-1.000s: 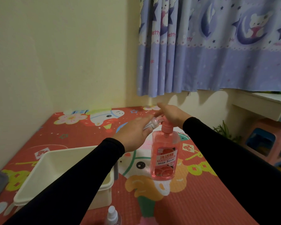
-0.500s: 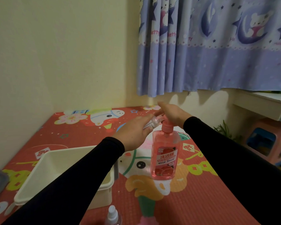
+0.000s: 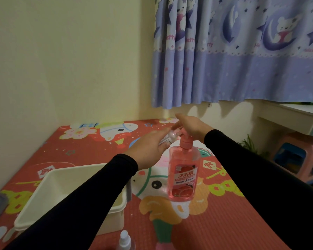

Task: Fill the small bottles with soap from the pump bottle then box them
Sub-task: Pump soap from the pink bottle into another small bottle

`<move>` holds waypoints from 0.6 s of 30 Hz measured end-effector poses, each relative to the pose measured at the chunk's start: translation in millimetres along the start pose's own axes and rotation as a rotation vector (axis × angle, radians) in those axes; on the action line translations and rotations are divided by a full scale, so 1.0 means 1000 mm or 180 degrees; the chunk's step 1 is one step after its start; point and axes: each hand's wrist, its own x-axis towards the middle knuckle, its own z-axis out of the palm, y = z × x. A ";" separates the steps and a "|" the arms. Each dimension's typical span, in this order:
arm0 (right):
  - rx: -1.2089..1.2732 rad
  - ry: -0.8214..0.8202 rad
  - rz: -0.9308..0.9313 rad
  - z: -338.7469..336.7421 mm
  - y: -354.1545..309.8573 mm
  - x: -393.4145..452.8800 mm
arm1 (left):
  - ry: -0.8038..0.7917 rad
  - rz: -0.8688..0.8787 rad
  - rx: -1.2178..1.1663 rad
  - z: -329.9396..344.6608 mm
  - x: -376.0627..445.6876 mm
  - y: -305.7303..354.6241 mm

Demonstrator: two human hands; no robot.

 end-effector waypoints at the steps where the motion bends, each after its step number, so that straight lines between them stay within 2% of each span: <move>1: 0.0073 0.0002 0.0031 0.002 0.002 0.000 | -0.0011 -0.0016 -0.0028 0.003 0.000 -0.002; 7: -0.0168 0.0063 -0.0094 0.001 0.004 0.002 | -0.0068 -0.0029 -0.0044 0.003 0.001 -0.004; 13: -0.0078 -0.0039 -0.0062 -0.004 -0.005 0.001 | -0.0049 -0.0113 0.0091 -0.002 0.005 -0.007; 18: -0.0075 0.0078 -0.0038 0.004 0.004 0.002 | 0.0000 -0.0033 0.0027 0.008 0.003 -0.010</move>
